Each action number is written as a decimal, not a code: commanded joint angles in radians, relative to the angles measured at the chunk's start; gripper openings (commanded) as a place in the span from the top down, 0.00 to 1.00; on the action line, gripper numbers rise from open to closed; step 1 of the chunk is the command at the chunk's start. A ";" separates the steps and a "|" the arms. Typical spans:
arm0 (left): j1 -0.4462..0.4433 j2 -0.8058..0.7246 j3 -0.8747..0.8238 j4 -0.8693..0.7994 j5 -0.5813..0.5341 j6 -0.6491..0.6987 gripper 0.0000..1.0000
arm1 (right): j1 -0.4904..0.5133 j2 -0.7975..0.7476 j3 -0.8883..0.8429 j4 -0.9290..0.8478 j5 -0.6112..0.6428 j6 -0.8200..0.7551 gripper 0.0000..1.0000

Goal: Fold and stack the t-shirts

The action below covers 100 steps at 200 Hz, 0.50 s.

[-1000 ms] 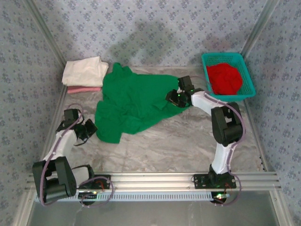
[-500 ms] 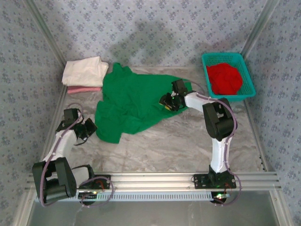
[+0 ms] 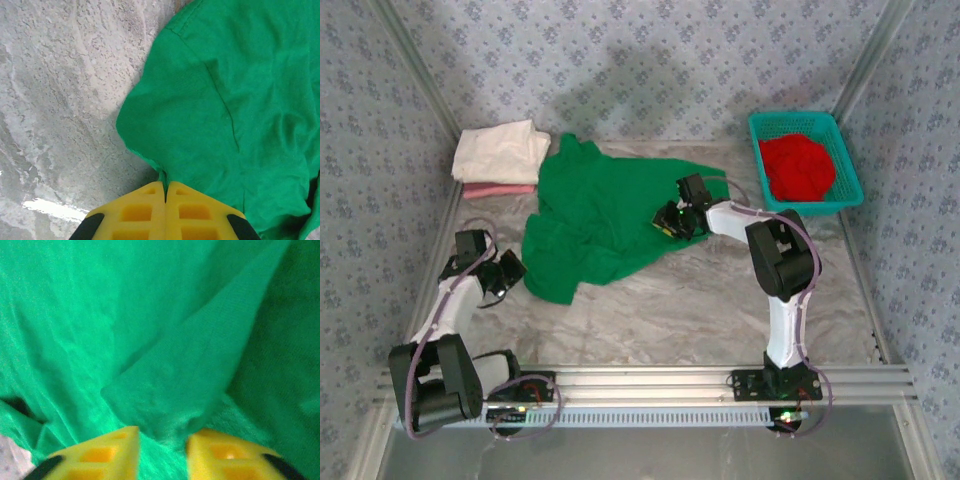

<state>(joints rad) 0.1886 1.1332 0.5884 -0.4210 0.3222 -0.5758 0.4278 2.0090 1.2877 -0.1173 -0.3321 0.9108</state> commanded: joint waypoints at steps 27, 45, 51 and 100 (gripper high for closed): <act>-0.002 -0.032 0.005 -0.002 -0.009 0.005 1.00 | -0.010 -0.063 -0.027 0.001 0.086 0.005 0.97; 0.000 -0.043 0.011 -0.016 -0.013 -0.004 1.00 | -0.016 -0.131 -0.061 -0.032 0.108 -0.014 1.00; 0.002 -0.049 0.014 -0.025 -0.012 -0.008 1.00 | -0.019 -0.160 -0.077 -0.043 0.114 -0.022 1.00; 0.014 -0.106 0.004 -0.083 -0.012 -0.011 1.00 | -0.060 -0.374 -0.256 -0.087 0.104 -0.047 1.00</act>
<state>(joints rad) 0.1909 1.0637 0.5884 -0.4500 0.3183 -0.5770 0.3859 1.7283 1.1038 -0.1505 -0.2424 0.8906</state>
